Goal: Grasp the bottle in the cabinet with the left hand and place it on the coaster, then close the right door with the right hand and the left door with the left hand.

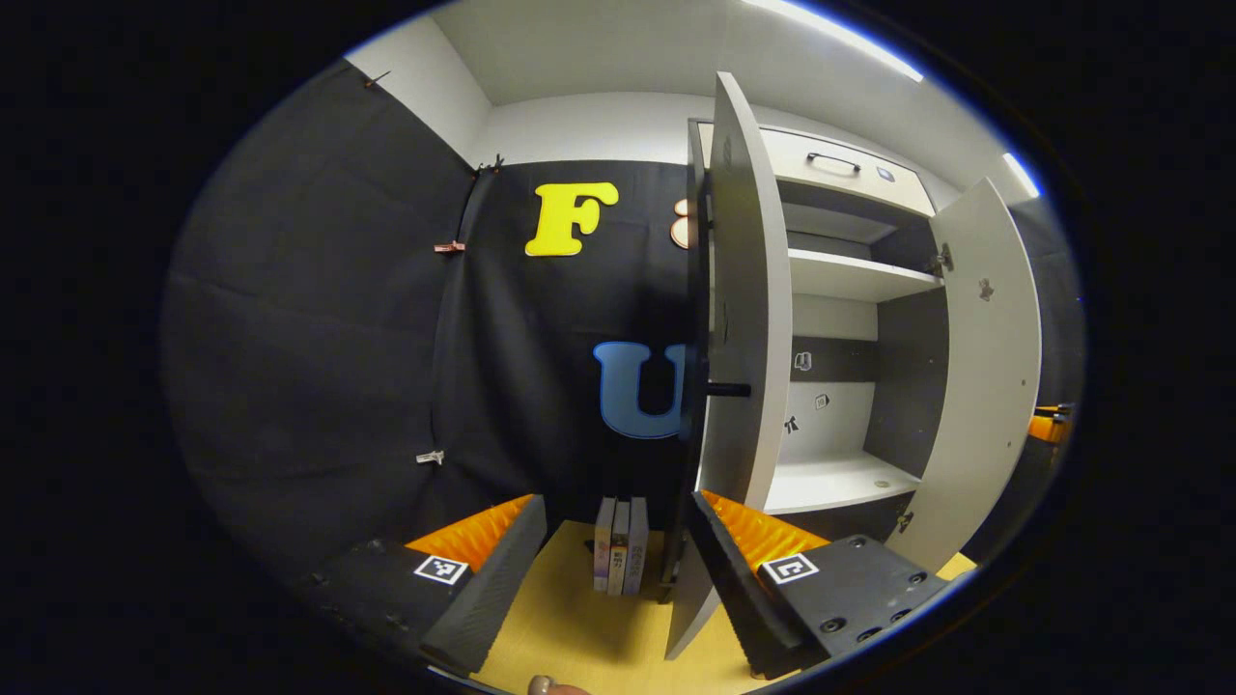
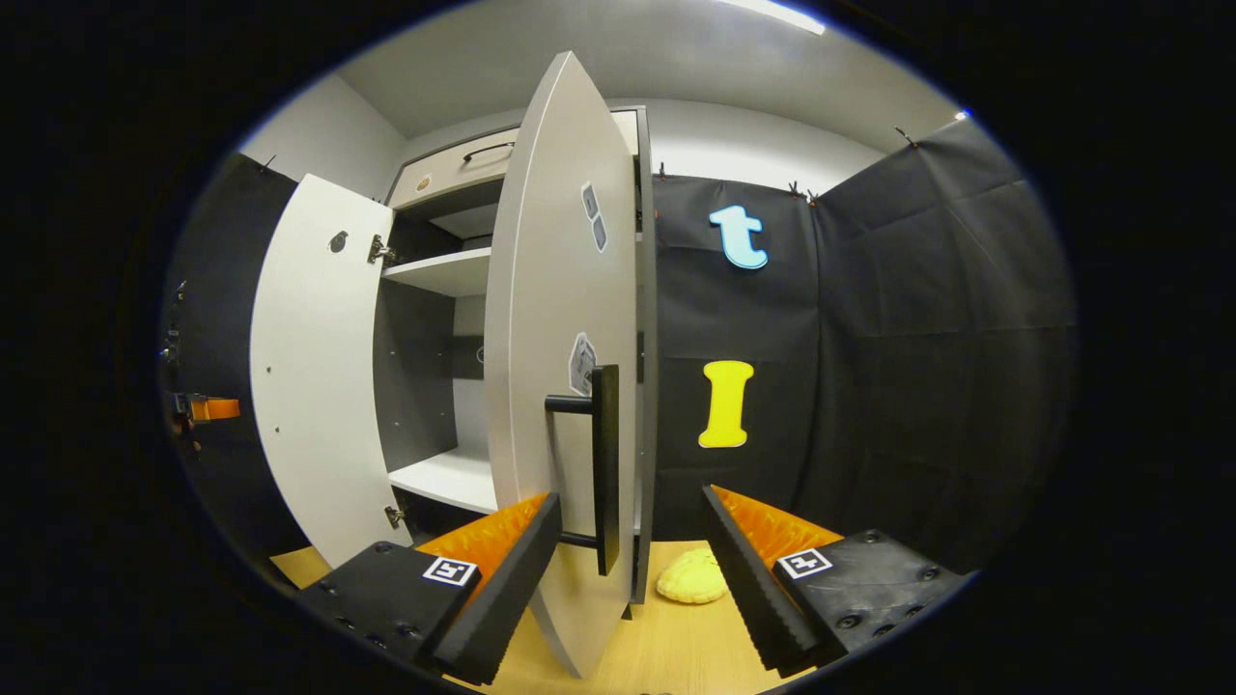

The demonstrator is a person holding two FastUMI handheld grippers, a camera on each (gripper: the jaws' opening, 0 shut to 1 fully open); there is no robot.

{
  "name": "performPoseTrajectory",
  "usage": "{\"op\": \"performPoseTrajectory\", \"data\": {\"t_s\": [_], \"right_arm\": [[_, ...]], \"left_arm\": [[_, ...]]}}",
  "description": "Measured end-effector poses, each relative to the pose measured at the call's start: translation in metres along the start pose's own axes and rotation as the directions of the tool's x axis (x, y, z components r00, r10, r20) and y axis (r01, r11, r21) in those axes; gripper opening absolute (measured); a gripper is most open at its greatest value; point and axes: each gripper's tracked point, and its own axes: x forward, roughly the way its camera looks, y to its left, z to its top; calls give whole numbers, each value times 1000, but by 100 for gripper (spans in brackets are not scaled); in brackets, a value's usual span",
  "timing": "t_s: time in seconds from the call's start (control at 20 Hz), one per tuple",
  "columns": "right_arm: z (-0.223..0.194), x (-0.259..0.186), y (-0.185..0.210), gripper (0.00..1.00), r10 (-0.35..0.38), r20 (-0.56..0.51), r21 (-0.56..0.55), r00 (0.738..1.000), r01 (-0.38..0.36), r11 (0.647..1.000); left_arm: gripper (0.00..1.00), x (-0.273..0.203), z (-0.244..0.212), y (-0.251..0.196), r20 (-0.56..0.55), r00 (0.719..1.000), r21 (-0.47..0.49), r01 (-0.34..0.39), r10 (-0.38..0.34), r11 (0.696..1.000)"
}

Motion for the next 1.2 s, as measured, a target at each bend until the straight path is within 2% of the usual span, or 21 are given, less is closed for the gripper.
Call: {"op": "performPoseTrajectory", "data": {"t_s": [0.3, 0.55, 0.85, 1.0, 1.2], "right_arm": [[-2, 21, 38, 97, 80, -2, -1, 997, -80, 997], [-5, 42, 66, 96, 135, 0, 37, 991, -135, 990], [-10, 74, 118, 96, 257, -3, 31, 966, -257, 966], [-7, 82, 131, 96, 281, 3, 53, 960, -281, 958], [-4, 78, 125, 98, 258, 9, 53, 966, -258, 965]], "left_arm": [[94, 0, 3, -2, 4, 1000, -36, 17, -17, 999], [95, 1, 0, 0, -10, 1000, -17, -5, 5, 1000], [94, 1, 3, 0, -7, 1000, -14, 8, -8, 1000], [92, 3, 5, -3, 1, 999, -14, 32, -32, 999], [94, 13, 9, -16, 5, 997, -3, 82, -82, 997]]}}
